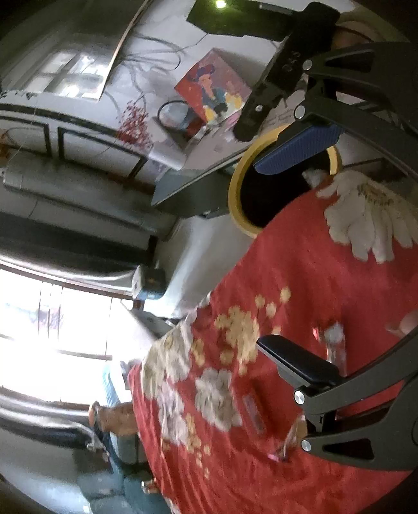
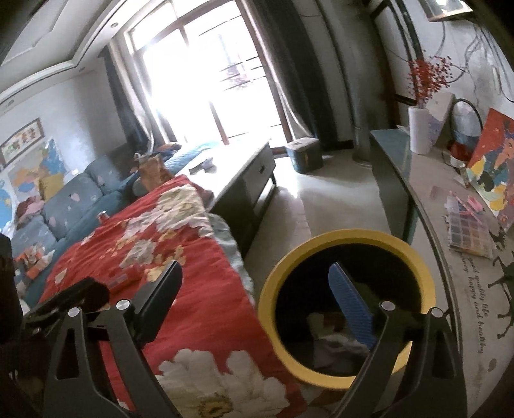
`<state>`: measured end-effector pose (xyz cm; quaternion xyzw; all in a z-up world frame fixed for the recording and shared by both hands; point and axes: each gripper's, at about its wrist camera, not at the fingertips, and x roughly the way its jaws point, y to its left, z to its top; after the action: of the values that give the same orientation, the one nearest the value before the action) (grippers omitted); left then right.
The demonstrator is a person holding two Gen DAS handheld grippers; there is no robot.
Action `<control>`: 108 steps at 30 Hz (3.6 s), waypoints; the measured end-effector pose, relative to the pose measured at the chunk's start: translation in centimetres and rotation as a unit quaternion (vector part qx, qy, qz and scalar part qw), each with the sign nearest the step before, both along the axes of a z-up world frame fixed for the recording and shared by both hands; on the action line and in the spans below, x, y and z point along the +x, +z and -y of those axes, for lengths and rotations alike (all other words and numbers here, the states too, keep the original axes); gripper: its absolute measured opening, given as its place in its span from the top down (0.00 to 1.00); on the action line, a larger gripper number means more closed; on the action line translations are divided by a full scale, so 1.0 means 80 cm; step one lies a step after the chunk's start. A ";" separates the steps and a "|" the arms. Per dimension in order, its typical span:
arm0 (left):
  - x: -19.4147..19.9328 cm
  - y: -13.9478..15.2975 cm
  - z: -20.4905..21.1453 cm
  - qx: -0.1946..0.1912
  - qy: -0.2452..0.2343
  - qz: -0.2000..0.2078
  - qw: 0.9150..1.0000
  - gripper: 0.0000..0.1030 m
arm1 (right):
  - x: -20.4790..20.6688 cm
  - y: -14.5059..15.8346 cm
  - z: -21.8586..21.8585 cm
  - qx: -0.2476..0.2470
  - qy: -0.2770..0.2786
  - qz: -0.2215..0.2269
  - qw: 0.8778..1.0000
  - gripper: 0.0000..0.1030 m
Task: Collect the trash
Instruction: 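Move both tools back over the bed toward the remaining wrappers, then grasp the purple wrapper with the left gripper while the right gripper grasps a red wrapper, then carry both wrappers over the yellow bin and open both grippers to drop them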
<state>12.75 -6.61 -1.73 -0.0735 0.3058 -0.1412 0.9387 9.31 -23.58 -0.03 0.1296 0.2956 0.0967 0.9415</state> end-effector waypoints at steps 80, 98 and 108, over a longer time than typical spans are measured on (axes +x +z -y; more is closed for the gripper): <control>-0.060 -0.069 -0.158 0.001 0.043 -0.082 0.996 0.79 | 0.008 -0.067 -0.180 0.011 0.224 -0.083 0.971 0.93; -0.047 -0.041 -0.092 0.008 -0.002 -0.052 0.999 0.79 | 0.020 -0.043 -0.101 0.040 0.148 -0.061 0.986 0.93; -0.032 -0.028 -0.057 0.018 -0.027 -0.041 0.999 0.79 | 0.028 -0.039 -0.055 0.051 0.103 -0.052 0.992 0.93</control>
<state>10.17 -2.03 -3.99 -0.0538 0.3481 -0.1576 0.9226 11.54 -19.19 -3.17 0.1506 0.3508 0.2015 0.9020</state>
